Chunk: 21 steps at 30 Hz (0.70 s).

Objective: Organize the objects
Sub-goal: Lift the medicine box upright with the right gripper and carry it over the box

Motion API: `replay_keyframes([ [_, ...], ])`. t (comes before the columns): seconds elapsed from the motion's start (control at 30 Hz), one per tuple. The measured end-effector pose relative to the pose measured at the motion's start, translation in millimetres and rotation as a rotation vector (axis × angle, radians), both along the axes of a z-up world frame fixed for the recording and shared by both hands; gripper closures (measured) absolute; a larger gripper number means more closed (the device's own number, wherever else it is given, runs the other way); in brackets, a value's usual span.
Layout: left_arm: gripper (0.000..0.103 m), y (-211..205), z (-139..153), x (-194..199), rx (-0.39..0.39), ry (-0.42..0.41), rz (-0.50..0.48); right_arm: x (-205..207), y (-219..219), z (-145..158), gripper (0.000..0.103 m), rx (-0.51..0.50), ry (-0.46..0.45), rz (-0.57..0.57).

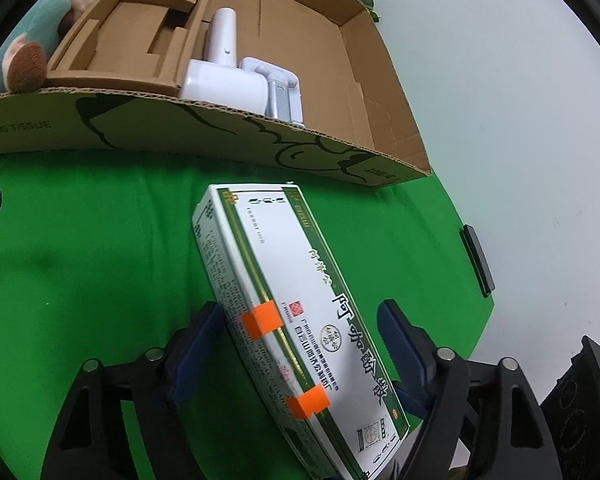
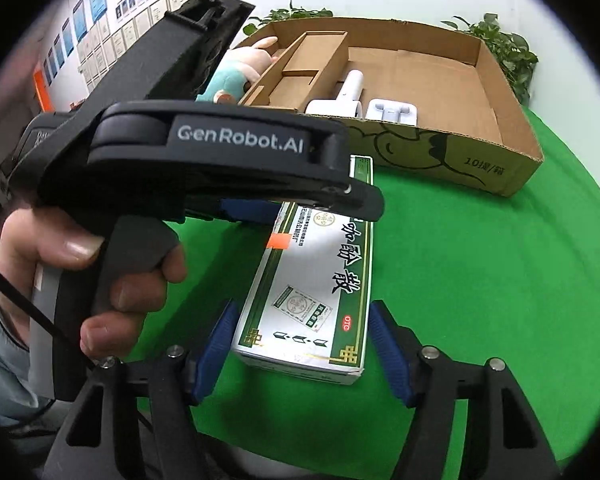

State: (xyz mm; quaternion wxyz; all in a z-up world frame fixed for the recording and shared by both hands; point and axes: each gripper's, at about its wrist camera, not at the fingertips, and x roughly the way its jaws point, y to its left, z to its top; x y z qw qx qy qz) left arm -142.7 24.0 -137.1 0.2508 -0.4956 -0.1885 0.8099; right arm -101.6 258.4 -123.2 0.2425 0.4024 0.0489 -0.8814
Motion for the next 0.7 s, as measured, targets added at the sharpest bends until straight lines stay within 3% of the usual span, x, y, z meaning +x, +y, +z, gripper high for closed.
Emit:
replay_keyframes([
  [0.1,0.041,-8.2,-0.9,2.0,-0.003,-0.018,0.012,-4.1,8.1,1.2,0.039,-0.089,-0.045,-0.019],
  [0.33,0.041,-22.3,-2.6,7.0,0.066,-0.075,0.029,-4.8,15.5,-0.1,0.04,-0.248,-0.132,-0.019],
  [0.5,0.05,-23.2,-5.5,10.2,0.093,-0.089,0.032,-1.1,10.8,1.9,0.04,-0.262,-0.132,-0.004],
  [0.7,0.053,-19.3,12.5,18.7,0.083,-0.027,0.029,3.9,6.9,6.3,0.04,-0.227,-0.094,0.004],
])
